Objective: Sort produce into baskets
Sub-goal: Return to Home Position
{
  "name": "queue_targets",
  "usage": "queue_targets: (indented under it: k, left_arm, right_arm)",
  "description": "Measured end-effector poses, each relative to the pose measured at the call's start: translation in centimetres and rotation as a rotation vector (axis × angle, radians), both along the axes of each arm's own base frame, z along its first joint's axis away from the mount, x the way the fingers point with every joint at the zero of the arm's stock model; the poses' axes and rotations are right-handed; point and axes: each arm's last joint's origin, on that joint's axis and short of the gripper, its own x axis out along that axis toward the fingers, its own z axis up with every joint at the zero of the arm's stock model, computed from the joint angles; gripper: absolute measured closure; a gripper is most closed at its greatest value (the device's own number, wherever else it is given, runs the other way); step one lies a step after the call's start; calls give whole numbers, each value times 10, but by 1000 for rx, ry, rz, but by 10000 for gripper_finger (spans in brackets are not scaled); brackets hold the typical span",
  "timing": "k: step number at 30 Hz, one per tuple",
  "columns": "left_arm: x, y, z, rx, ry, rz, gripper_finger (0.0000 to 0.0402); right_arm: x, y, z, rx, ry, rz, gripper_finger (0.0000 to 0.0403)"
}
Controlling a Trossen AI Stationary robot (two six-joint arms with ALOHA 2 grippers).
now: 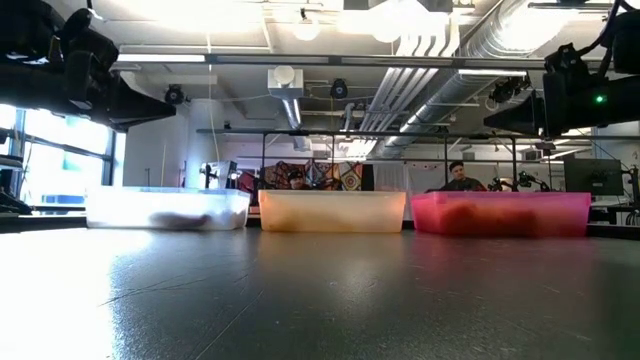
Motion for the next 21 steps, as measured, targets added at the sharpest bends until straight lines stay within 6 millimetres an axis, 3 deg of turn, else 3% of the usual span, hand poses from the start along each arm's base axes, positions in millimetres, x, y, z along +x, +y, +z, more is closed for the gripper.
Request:
queue_targets:
  k: [21]
  left_arm:
    - [0,0,0,-32,-12,2,401]
  right_arm:
    - [0,0,0,61,-40,3,402]
